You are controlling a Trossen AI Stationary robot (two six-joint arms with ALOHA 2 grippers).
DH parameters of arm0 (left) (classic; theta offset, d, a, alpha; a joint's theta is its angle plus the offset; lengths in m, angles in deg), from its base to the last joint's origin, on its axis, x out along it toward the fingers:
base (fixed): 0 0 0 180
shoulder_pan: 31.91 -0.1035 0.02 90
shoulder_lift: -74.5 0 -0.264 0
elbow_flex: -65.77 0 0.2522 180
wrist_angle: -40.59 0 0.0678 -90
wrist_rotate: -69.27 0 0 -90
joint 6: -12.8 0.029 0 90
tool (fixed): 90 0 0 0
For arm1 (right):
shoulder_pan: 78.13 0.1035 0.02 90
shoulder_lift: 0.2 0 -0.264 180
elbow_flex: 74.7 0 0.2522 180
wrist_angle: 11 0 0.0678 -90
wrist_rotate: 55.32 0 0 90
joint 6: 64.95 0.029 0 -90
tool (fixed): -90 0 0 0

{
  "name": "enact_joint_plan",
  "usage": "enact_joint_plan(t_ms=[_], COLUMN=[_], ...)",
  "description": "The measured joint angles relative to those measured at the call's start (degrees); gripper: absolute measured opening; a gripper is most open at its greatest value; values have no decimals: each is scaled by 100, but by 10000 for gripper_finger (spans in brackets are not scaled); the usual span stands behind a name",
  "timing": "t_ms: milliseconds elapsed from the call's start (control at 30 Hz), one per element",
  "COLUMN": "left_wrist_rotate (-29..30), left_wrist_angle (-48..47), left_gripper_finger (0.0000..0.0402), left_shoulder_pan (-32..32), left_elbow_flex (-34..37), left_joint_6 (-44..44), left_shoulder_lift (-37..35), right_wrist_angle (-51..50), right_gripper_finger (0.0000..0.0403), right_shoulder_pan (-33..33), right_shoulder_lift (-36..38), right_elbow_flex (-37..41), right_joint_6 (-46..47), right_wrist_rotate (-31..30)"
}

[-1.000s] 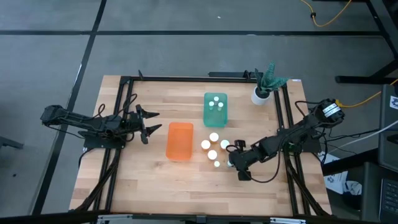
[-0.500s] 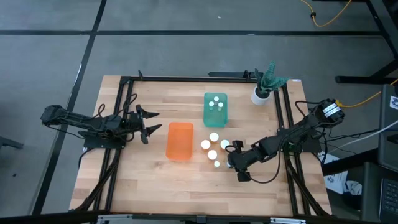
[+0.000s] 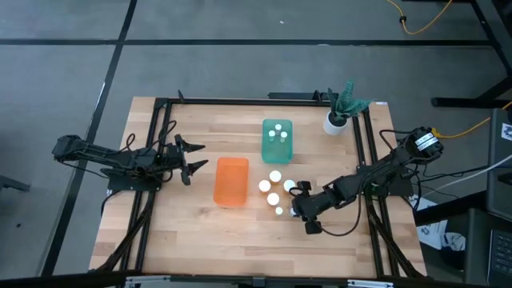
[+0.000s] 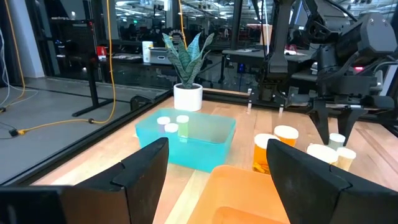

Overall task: Pick and place medicine bottles into bin by pill shape (circle, oval)
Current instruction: Put the small blue medicine bottle into the blue bin

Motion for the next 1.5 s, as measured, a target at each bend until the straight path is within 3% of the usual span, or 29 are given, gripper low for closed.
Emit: enact_joint_plan(t_ms=[633, 1000, 1267, 1400, 1500], left_wrist_rotate=[0, 0, 0, 0, 0], left_wrist_angle=[-1, -1, -2, -2, -2], left_gripper_finger=[263, 263, 263, 263, 263], left_shoulder_pan=[2, 1, 2, 0, 2], left_elbow_flex=[0, 0, 0, 0, 0], left_joint_6=[1, 1, 0, 0, 0], left_shoulder_lift=[-1, -1, -1, -1, -2], right_wrist_angle=[85, 249, -38, -265, -670], right_gripper_finger=[147, 141, 119, 123, 125], right_shoulder_pan=[0, 0, 0, 4, -3], right_shoulder_lift=[0, 0, 2, 2, 2], right_elbow_flex=[0, -10, -665, -1060, -1381], right_joint_6=[-177, -140, -142, -146, -155], right_wrist_rotate=[-23, -660, -674, -1250, -2061])
